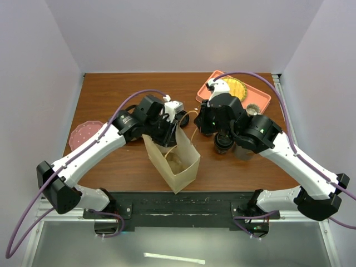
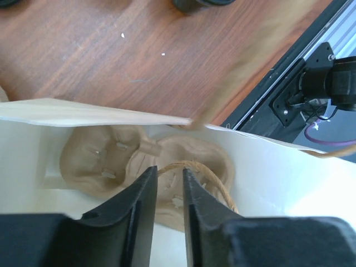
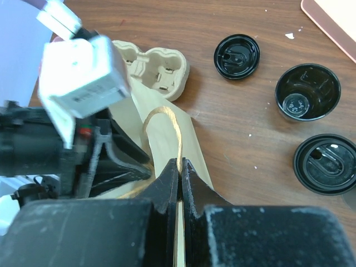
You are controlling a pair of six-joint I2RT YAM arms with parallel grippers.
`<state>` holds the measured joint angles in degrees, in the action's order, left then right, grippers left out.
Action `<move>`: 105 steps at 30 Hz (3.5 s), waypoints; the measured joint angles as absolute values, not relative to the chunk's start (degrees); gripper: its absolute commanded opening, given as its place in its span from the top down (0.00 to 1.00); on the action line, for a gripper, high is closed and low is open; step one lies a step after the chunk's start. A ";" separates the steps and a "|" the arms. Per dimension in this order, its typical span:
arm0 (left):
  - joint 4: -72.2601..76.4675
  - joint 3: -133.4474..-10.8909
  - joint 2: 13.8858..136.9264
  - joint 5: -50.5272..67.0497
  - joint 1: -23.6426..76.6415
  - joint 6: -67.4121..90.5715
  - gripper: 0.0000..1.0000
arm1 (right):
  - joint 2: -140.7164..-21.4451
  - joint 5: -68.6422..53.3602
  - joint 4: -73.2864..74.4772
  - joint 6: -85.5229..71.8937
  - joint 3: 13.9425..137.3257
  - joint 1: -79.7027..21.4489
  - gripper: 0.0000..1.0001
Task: Pack the takeout coffee
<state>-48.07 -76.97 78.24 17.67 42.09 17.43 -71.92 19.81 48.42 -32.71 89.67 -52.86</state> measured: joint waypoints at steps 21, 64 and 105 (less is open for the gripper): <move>-58.26 -93.73 77.65 20.43 42.09 20.40 0.55 | -72.01 19.99 48.47 -30.44 91.09 -52.86 1.00; -56.25 -91.48 70.48 10.24 42.09 38.41 1.00 | -66.02 25.39 38.37 -27.24 81.28 -52.88 1.00; -52.77 -107.72 88.14 -5.06 32.69 20.84 0.41 | -67.02 22.17 71.68 -52.45 96.88 -52.82 0.38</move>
